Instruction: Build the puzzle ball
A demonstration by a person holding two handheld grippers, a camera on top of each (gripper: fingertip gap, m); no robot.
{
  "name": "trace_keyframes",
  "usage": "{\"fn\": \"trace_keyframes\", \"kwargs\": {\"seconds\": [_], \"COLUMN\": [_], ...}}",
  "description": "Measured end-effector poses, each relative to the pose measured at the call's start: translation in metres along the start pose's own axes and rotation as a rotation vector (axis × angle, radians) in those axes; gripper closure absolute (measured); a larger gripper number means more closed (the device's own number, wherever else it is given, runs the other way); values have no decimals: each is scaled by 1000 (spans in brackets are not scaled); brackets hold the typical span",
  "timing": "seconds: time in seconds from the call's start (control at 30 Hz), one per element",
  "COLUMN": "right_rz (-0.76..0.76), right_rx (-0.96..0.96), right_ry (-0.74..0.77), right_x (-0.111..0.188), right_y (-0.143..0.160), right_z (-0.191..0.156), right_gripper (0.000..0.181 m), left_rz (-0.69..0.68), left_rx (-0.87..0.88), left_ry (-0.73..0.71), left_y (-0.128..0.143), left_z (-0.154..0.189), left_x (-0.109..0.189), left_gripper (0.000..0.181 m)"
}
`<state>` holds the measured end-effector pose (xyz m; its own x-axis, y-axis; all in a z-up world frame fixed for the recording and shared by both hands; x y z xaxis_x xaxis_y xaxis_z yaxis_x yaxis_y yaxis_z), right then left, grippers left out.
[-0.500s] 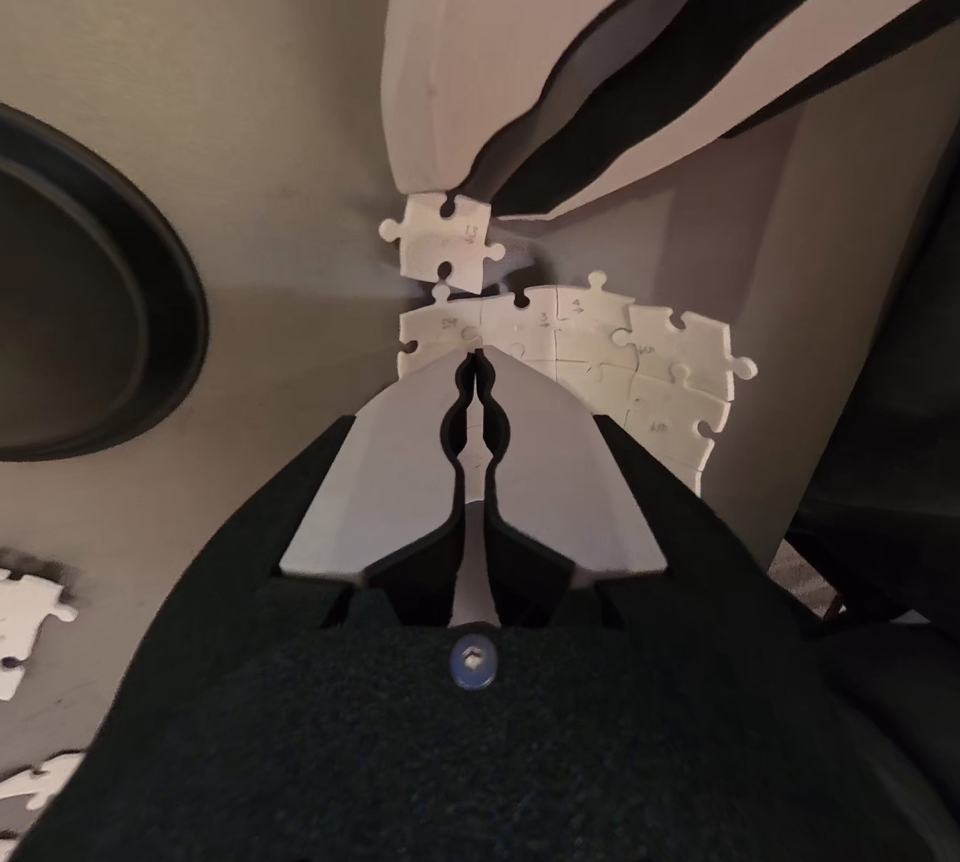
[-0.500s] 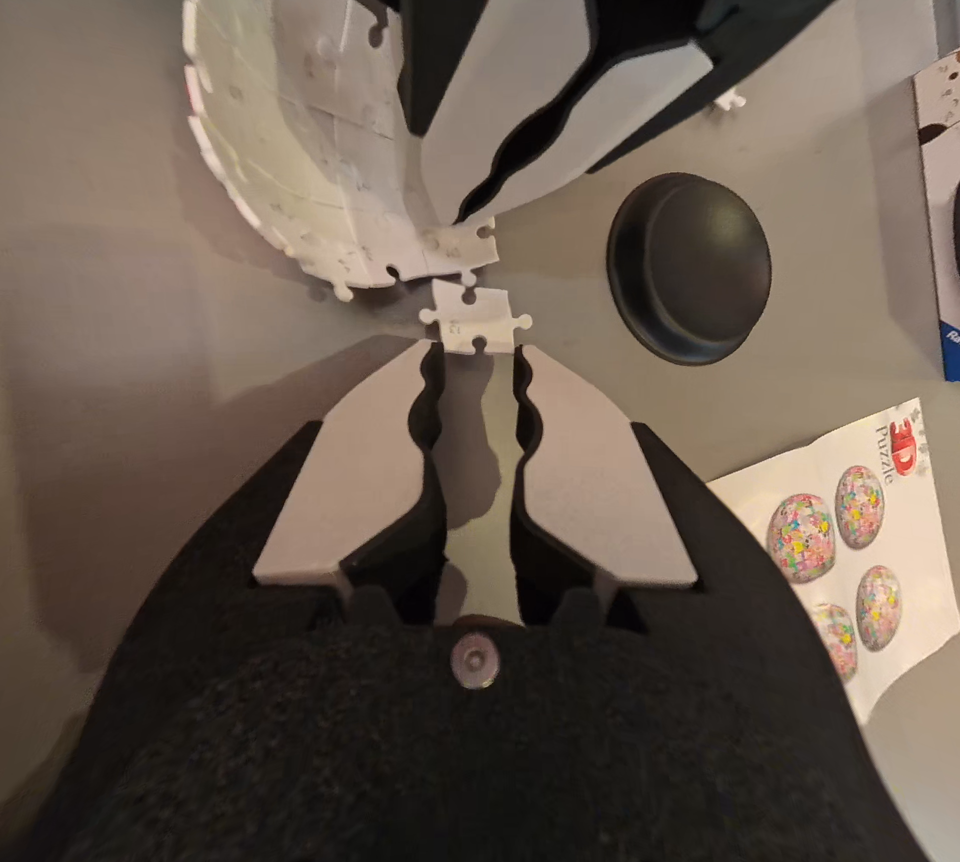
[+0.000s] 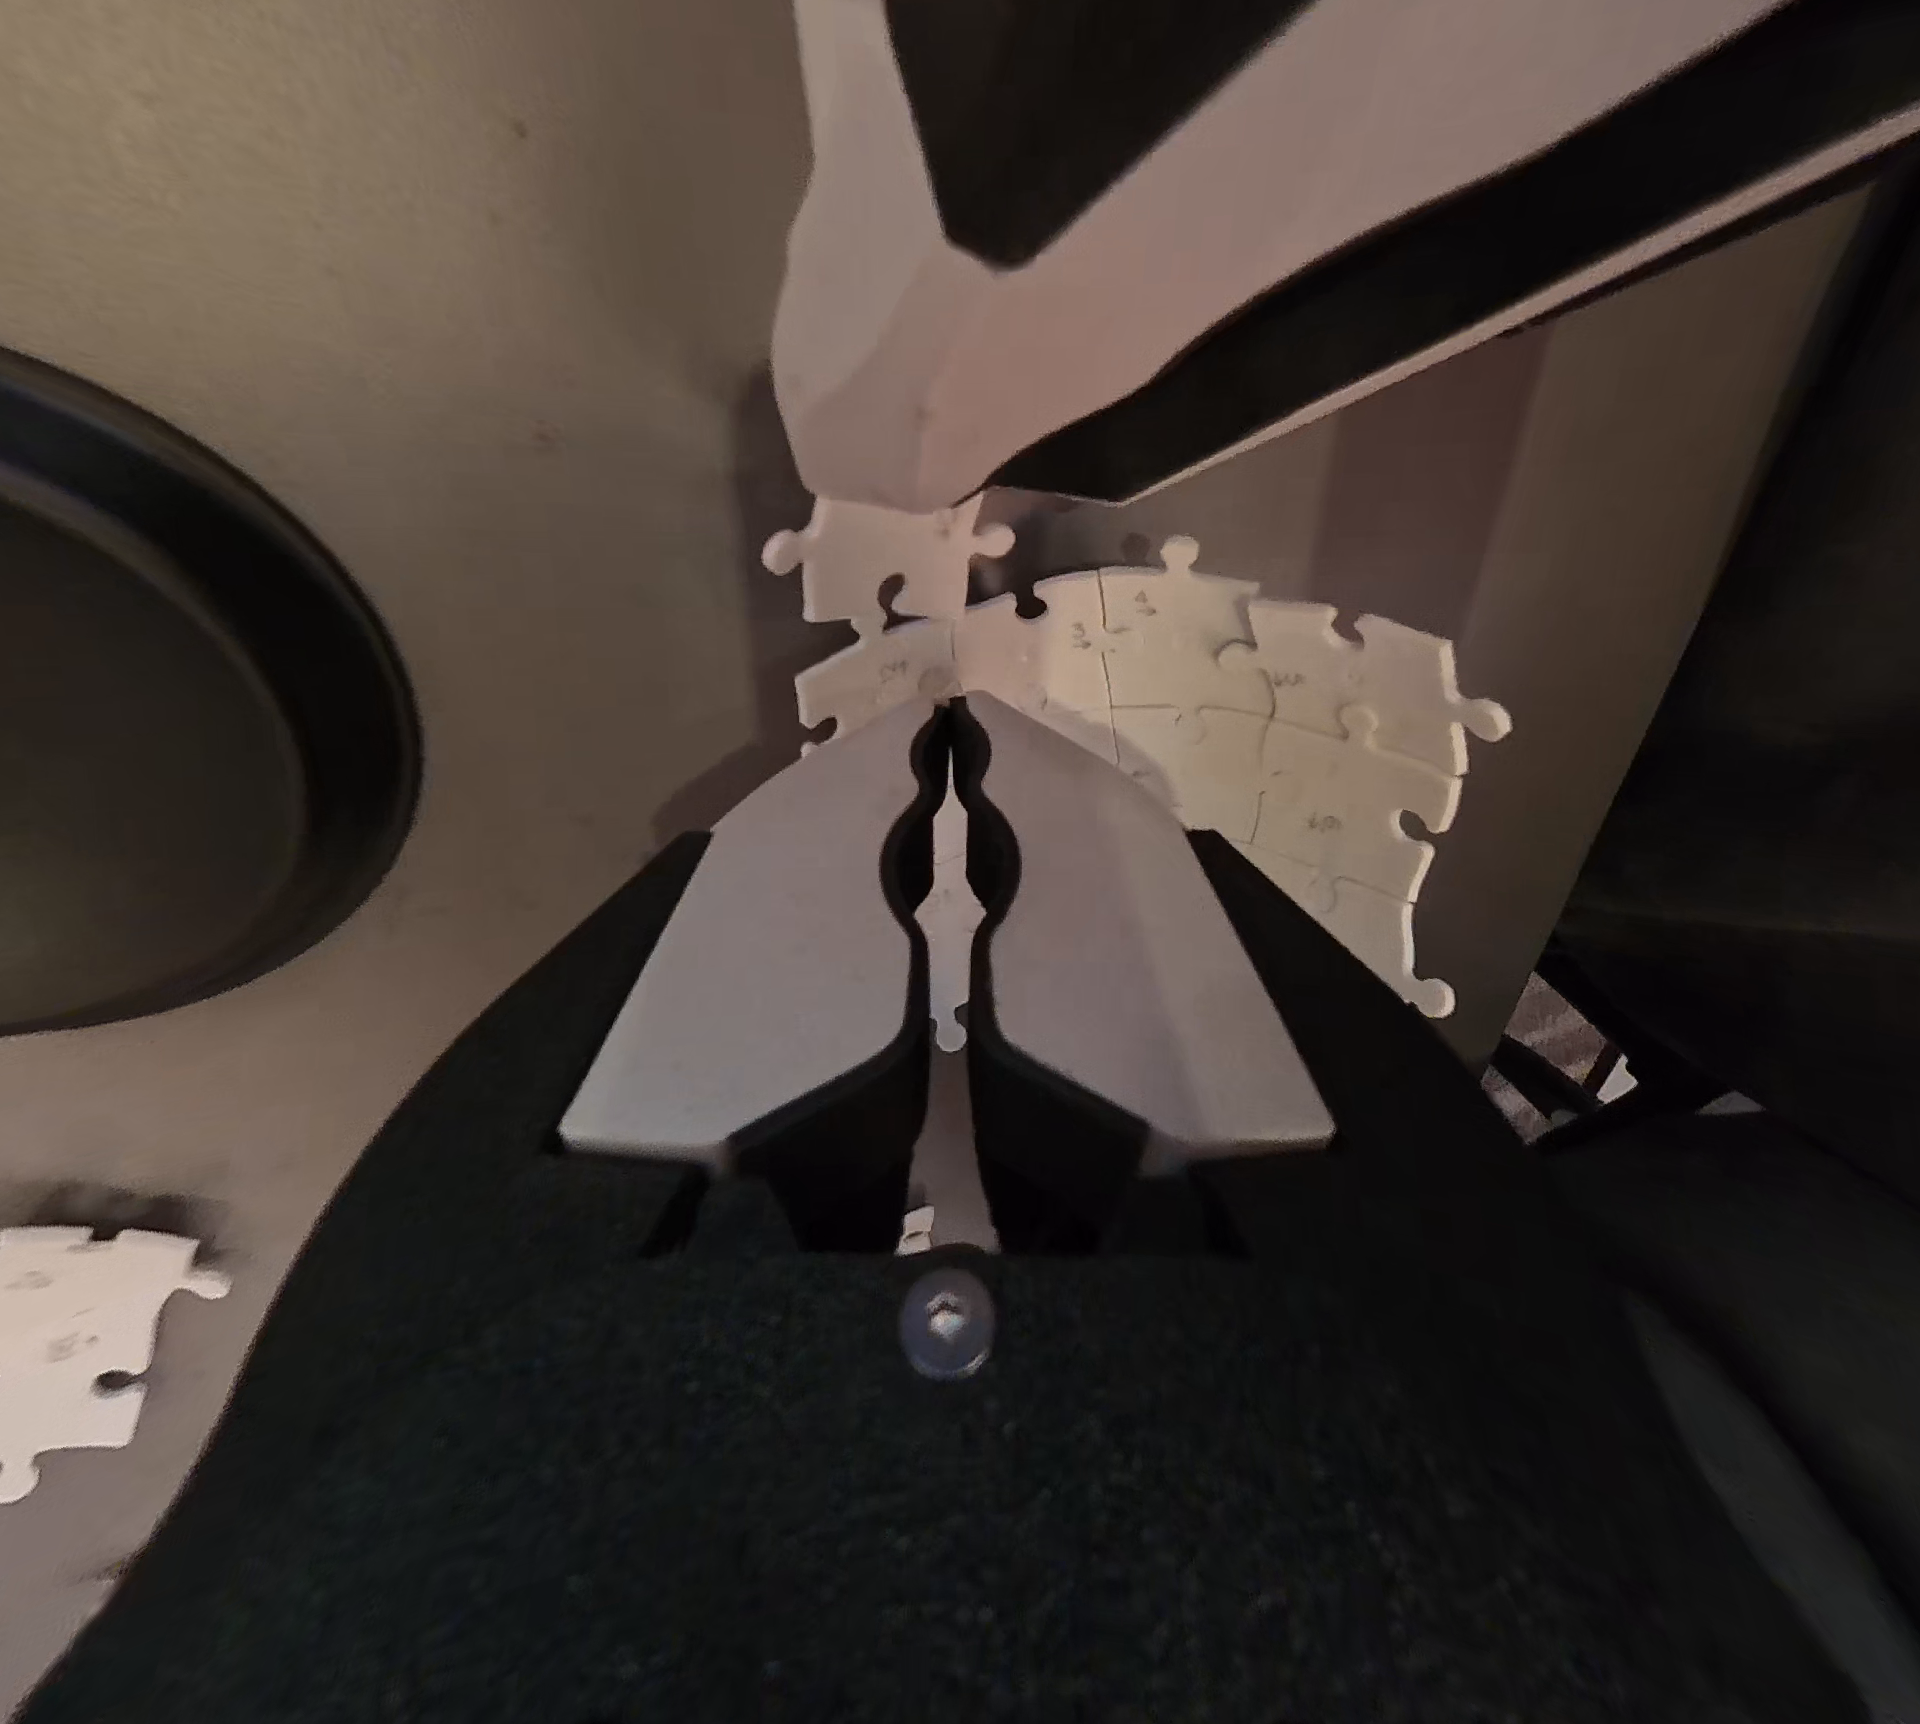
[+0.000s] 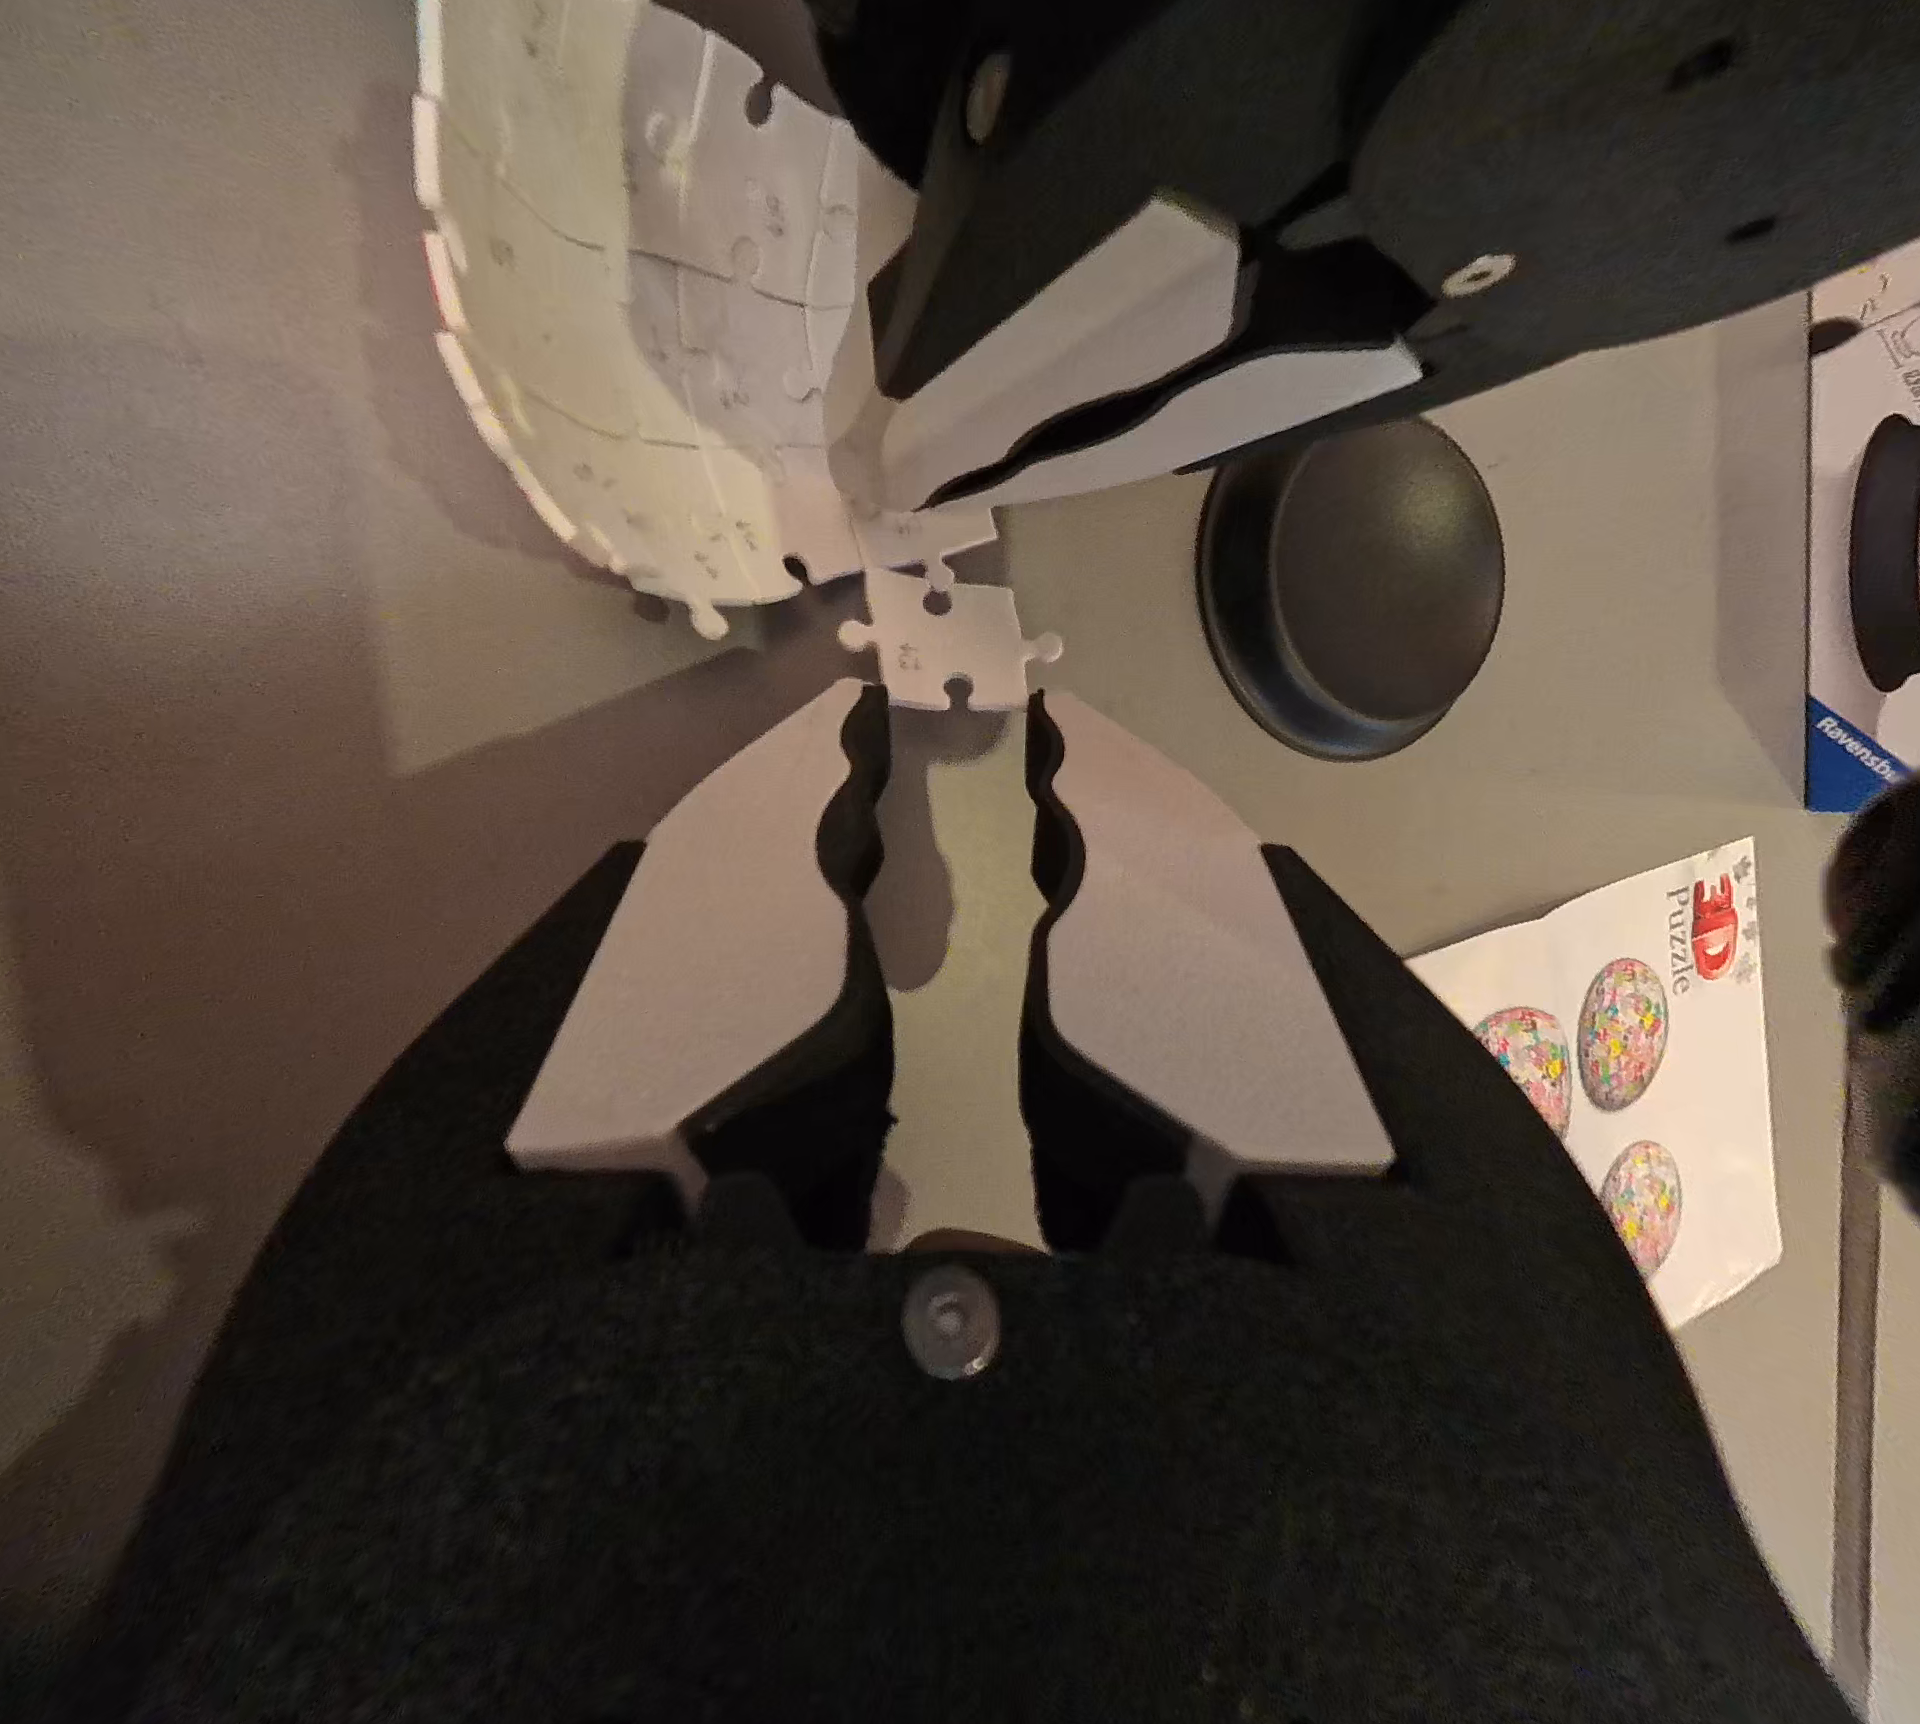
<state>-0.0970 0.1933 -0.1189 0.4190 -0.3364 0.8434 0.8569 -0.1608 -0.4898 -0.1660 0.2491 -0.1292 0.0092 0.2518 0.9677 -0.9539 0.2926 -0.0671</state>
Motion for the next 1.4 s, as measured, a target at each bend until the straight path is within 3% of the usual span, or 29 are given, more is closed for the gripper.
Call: {"fn": "trace_keyframes", "kwargs": {"seconds": [0.27, 0.53, 0.7, 0.8, 0.9, 0.93, 1.0, 1.07, 1.23, 1.33, 1.4], "right_rz": [-23, -26, -5, 13, 20, 11, -21, 41, 83, 124, 166], "right_rx": [33, 12, -10, -25, -33, -38, -29, -56, -151, -243, -315], "right_ry": [1, -29, -43, -43, -40, -38, -2, 0, 5, 32, 36], "right_x": [-6, -14, -18, -18, -18, -18, -18, -15, -8, 5, 17], "right_y": [-4, -1, 1, 3, 3, 5, 10, 10, 16, 16, 16], "right_z": [3, 1, 0, 1, 2, 2, 2, 1, 0, 1, 0], "right_gripper": [157, 157, 157, 157, 157, 180, 181, 181, 179, 164, 163], "left_rz": [-19, 34, 227, 377, 504, 547, 649, 735, 704, 708, 733], "left_rx": [-18, -9, 128, 266, 476, 554, 675, 730, 750, 780, 779], "left_ry": [30, -40, -110, -195, -235, -240, -238, -269, -386, -362, -340], "left_y": [-1, 4, 23, 44, 65, 72, 84, 91, 98, 100, 98], "left_z": [-2, -6, -6, 9, 37, 48, 72, 95, 122, 119, 117], "left_x": [0, 5, 39, 57, 59, 57, 52, 43, 22, 12, 10], "left_gripper": [181, 181, 174, 164, 164, 163, 161, 161, 162, 162, 162]}}
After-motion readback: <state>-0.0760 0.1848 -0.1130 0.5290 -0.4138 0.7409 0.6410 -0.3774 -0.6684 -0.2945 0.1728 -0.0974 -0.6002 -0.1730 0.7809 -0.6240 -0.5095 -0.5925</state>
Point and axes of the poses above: each gripper's, where its closed fingertips meet, x back along the fingers, y out of its underside, z = x × y across the jaws, the point moved 7 cm from there along x, back along the fingers, and after that the axes turned 8 degrees about -y, right-handed, at the moved point
